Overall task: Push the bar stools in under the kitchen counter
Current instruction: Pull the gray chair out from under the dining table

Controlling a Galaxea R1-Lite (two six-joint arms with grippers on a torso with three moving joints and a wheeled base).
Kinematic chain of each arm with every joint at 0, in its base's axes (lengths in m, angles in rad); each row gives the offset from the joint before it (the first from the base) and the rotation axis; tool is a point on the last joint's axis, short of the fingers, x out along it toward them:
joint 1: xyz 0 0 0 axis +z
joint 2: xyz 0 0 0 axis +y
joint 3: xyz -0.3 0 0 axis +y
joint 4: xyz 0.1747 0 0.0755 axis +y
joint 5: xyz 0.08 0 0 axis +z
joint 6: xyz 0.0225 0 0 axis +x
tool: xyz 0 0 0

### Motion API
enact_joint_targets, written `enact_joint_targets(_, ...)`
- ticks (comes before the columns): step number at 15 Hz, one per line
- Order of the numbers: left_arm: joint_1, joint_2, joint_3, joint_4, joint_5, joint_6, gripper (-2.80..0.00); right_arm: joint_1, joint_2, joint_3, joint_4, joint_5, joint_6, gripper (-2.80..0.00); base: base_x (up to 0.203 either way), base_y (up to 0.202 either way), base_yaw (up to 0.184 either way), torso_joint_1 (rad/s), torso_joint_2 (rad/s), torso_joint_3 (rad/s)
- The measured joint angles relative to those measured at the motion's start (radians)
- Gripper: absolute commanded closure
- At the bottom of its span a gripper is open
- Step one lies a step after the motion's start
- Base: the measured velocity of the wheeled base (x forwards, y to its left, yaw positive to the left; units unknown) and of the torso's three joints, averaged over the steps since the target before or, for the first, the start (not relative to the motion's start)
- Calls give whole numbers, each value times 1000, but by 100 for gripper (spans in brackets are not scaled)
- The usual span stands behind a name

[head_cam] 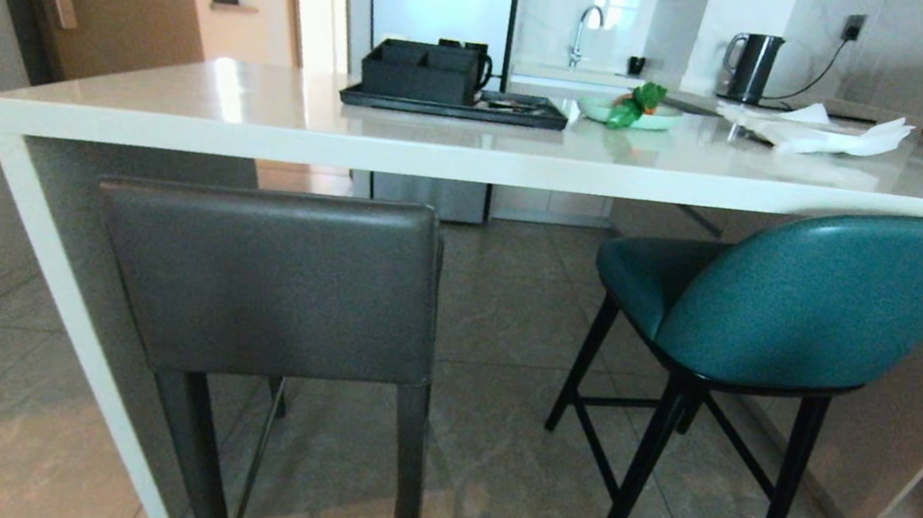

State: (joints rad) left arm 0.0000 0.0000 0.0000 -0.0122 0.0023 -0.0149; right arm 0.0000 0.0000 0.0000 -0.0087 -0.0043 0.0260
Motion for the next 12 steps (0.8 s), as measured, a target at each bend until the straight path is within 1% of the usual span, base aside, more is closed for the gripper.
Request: enact_joint_targets(12,0,0,0,0,0,0,0,0,0,0,0,0,1,0,0,196,-1,4,3,3)
